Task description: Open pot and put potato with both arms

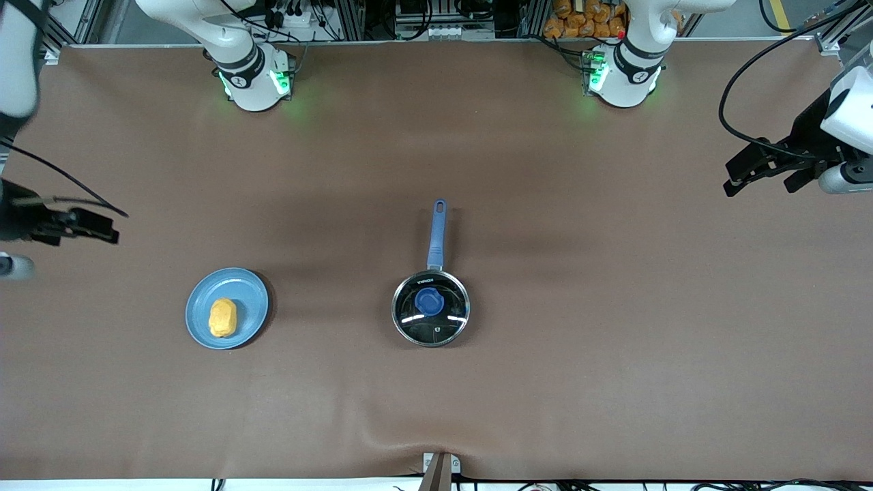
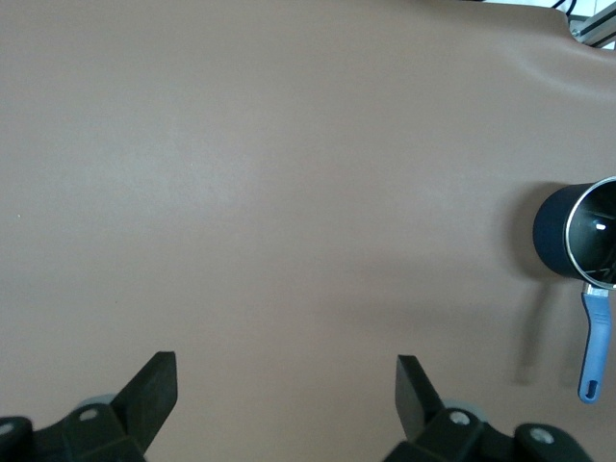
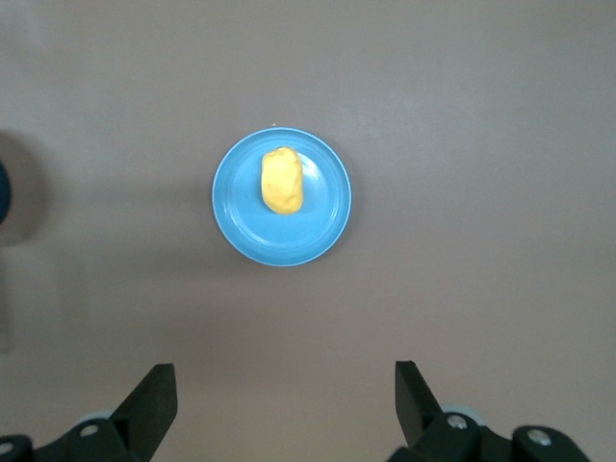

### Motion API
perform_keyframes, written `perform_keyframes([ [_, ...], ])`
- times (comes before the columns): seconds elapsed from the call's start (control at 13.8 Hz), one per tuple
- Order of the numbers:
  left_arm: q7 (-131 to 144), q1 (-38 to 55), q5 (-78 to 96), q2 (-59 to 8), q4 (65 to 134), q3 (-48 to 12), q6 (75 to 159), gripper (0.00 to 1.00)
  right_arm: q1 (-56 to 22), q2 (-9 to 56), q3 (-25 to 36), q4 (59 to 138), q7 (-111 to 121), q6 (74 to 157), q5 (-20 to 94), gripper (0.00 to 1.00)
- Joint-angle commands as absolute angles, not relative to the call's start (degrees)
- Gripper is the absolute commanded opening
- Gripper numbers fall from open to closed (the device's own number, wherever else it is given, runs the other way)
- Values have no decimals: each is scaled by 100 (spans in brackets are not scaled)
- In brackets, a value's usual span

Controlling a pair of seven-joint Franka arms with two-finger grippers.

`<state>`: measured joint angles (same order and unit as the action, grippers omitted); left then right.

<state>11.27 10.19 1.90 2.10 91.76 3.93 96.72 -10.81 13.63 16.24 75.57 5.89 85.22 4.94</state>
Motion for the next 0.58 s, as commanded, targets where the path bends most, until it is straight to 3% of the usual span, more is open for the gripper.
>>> perform_keyframes([
  [0.0, 1073, 984, 194, 360, 9307, 369, 9730, 100, -1020, 759, 1591, 7725, 563, 8316, 580, 100],
  [0.22, 1221, 1002, 219, 360, 9281, 387, 9747, 100, -949, 536, 1591, 7892, 571, 8350, 571, 100],
  [0.51, 1398, 905, 264, 290, 9202, 369, 9686, 100, -984, 816, 1582, 8050, 571, 8673, 571, 100],
])
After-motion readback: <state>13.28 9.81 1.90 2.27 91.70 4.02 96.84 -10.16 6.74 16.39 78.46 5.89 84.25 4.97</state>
